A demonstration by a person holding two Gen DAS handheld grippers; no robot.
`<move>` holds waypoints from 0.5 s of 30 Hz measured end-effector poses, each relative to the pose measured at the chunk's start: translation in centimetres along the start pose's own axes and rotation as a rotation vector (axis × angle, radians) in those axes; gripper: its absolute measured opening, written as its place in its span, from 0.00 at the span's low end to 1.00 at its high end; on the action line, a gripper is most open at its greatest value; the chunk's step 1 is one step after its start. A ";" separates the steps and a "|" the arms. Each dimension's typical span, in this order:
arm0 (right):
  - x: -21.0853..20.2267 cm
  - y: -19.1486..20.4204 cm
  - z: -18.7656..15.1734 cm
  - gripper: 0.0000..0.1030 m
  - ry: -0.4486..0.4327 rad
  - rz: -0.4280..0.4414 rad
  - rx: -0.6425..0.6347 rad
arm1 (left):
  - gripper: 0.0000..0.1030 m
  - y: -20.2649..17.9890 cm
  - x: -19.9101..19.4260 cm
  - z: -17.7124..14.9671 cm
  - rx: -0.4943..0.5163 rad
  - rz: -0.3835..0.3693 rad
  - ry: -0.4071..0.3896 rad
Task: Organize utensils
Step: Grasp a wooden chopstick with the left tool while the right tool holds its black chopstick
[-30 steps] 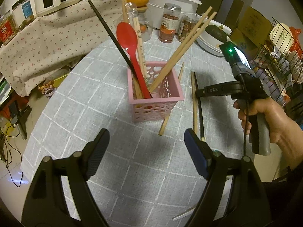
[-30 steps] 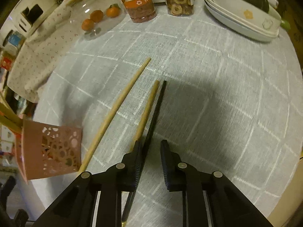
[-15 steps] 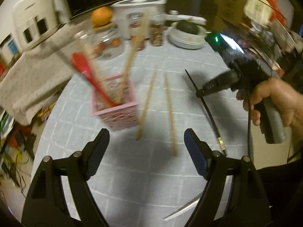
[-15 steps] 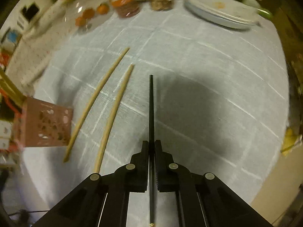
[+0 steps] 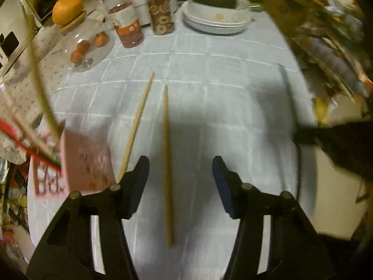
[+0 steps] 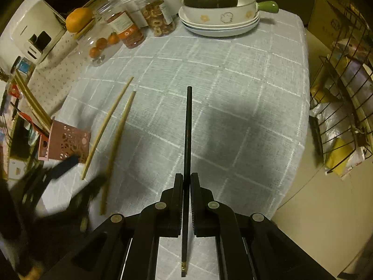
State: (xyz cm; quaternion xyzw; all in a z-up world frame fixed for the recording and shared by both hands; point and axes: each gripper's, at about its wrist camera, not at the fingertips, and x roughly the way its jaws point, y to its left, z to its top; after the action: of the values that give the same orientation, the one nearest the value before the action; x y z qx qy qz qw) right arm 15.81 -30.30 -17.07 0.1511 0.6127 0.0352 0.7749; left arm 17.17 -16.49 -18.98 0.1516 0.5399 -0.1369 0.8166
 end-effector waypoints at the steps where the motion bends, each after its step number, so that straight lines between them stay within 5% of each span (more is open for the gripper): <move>1: 0.2 0.0 0.2 0.05 -0.001 0.006 0.002 | 0.54 0.0 0.8 0.8 -0.011 0.015 0.010; 7: -0.1 -0.5 1.1 0.05 -0.014 0.045 0.012 | 0.48 0.6 4.3 3.3 -0.047 0.081 0.036; 11: 0.4 -0.6 1.4 0.05 -0.006 0.046 0.012 | 0.26 0.8 6.4 4.0 -0.031 0.093 0.079; 15: 0.9 -0.8 1.3 0.05 0.006 0.037 0.013 | 0.24 1.3 7.4 4.4 -0.032 0.079 0.085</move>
State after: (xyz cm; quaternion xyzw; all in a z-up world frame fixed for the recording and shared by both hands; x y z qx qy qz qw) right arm 17.14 -31.10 -17.86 0.1673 0.6126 0.0457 0.7712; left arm 24.15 -17.48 -24.05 0.1655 0.5697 -0.0891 0.8001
